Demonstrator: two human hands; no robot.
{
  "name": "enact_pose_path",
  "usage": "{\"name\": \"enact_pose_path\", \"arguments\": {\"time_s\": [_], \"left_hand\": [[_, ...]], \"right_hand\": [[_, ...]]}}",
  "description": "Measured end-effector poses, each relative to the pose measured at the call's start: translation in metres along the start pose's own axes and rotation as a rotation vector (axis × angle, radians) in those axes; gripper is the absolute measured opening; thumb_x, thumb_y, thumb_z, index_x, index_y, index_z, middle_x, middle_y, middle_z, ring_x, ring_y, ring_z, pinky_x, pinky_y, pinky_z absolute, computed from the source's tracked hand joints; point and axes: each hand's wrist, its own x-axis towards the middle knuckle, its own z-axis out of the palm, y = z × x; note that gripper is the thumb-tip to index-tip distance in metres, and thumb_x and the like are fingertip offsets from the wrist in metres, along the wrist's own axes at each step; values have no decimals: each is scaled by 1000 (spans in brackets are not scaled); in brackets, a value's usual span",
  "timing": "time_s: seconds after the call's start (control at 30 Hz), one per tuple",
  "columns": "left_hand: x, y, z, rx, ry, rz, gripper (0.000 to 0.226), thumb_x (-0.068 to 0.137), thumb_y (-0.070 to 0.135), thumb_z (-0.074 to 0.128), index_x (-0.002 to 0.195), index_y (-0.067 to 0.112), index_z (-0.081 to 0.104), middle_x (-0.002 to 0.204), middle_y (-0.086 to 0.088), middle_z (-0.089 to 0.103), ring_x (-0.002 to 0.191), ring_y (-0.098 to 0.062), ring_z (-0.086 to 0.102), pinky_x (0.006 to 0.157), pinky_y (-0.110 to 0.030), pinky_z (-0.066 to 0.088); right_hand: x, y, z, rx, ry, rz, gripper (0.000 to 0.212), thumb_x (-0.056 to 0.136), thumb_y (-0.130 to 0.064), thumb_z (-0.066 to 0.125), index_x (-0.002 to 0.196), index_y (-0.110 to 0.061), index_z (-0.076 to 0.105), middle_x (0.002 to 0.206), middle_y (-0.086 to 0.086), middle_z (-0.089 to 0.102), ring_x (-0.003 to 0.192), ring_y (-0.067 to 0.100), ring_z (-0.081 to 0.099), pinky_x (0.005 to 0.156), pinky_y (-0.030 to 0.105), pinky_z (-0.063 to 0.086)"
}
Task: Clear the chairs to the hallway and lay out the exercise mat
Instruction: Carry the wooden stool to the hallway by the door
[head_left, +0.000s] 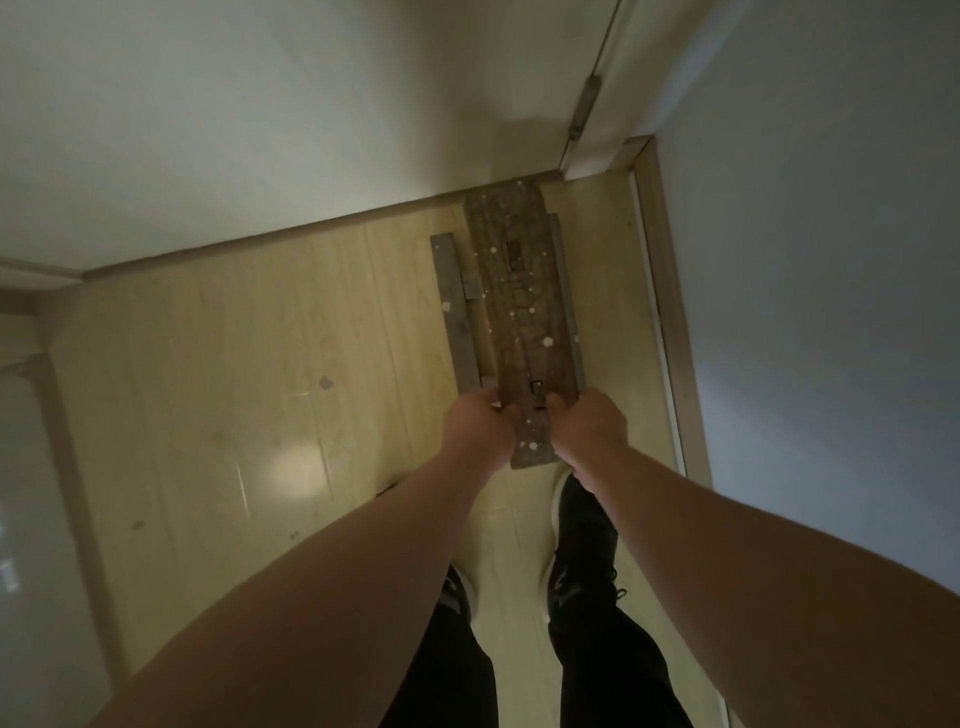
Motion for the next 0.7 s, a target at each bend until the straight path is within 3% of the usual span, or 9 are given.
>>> {"name": "enact_pose_path", "arguments": {"time_s": [0.37, 0.7], "left_hand": [[39, 43, -20, 7, 59, 44, 29, 96, 15, 64, 124, 14, 72, 109, -11, 74, 96, -33, 72, 85, -47, 62], [42, 54, -10, 0, 69, 57, 23, 94, 14, 65, 115, 10, 75, 104, -11, 75, 97, -34, 72, 85, -47, 61]], "right_hand": [[24, -43, -6, 86, 39, -24, 50, 99, -43, 60, 126, -1, 62, 123, 20, 66, 112, 38, 65, 92, 46, 57], [32, -50, -19, 43, 65, -8, 50, 98, -44, 61, 122, 0, 63, 117, 18, 68, 107, 36, 67, 88, 45, 59]]}}
